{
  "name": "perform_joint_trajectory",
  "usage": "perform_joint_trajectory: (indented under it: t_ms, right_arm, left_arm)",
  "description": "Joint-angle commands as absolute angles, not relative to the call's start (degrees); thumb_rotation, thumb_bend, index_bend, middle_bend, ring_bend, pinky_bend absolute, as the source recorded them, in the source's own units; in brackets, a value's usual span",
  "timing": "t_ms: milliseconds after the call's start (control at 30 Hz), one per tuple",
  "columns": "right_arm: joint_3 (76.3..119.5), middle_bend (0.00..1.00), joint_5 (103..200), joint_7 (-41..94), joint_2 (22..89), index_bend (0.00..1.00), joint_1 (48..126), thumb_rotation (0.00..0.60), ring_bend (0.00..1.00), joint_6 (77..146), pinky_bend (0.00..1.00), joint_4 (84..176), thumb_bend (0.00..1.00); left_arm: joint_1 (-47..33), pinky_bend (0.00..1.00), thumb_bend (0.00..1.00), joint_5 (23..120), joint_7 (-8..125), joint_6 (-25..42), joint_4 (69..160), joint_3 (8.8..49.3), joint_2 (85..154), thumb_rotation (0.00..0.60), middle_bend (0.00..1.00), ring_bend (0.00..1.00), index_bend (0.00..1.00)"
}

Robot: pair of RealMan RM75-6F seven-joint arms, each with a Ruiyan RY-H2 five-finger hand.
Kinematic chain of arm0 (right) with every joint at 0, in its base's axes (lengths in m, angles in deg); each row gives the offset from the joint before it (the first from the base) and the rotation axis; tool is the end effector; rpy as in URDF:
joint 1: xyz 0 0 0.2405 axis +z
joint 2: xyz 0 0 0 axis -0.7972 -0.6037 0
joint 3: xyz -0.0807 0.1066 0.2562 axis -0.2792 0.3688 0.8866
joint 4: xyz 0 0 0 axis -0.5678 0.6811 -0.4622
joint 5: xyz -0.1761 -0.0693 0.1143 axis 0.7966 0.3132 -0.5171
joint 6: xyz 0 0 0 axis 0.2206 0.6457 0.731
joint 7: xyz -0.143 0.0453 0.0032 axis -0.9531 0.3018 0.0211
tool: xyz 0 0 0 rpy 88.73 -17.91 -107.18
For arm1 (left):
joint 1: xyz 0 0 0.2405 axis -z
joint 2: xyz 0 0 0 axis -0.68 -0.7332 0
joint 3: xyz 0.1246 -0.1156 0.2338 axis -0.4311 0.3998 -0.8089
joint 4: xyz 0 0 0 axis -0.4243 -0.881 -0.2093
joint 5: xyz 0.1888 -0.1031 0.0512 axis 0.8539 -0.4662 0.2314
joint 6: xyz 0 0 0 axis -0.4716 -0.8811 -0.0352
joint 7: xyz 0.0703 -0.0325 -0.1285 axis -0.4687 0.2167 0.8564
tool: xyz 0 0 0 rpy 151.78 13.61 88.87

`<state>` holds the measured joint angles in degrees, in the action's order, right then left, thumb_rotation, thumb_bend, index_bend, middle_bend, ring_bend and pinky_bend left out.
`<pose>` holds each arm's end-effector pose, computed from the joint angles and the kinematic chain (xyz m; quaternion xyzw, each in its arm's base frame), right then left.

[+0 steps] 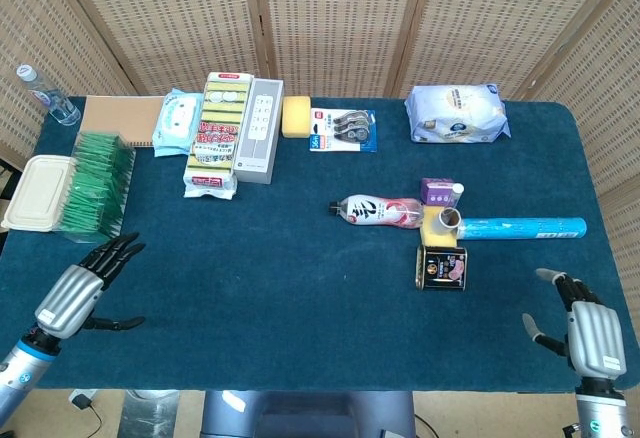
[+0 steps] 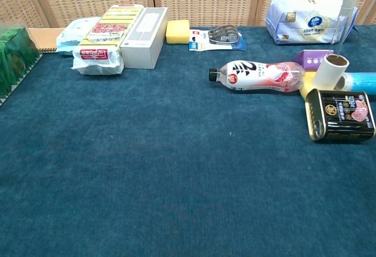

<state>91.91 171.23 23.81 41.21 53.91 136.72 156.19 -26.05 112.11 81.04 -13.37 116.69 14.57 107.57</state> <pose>-0.3223 -0.1709 0.1404 0.5060 -0.4518 0.4410 0.5877 -0.3319 0.2257 0.1082 -0.7028 -0.3793 -0.4659 0.3809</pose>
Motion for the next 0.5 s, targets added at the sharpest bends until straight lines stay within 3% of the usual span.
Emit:
perform_joint_trajectory:
  t_ms: [33,367,500]
  right_arm:
    - [93.3,0.31,169.8,26.0,42.4,0.24,55.4,0.600,0.30,134.6,0.40,154.6,0.32]
    - [97.8,0.31,166.3,30.1,46.8,0.24,61.4,0.600,0.31,127.2,0.40,148.6,0.31]
    - [99.4,0.31,165.6,30.3,48.0,0.24,64.2,0.600,0.31,124.4,0.40,147.5,0.25]
  left_arm:
    - [-26.4,0.14,0.00,111.8,80.8,-13.3,116.5,14.4,108.0,0.446,0.00,0.03,0.01]
    - [-28.3,0.14,0.00,110.8,78.4,-13.9,116.9,14.1,109.5,0.446,0.00,0.03,0.01]
    - [-28.9,0.14,0.00,110.4,77.4,-14.0,117.3,14.1,110.1,0.444,0.00,0.03,0.01]
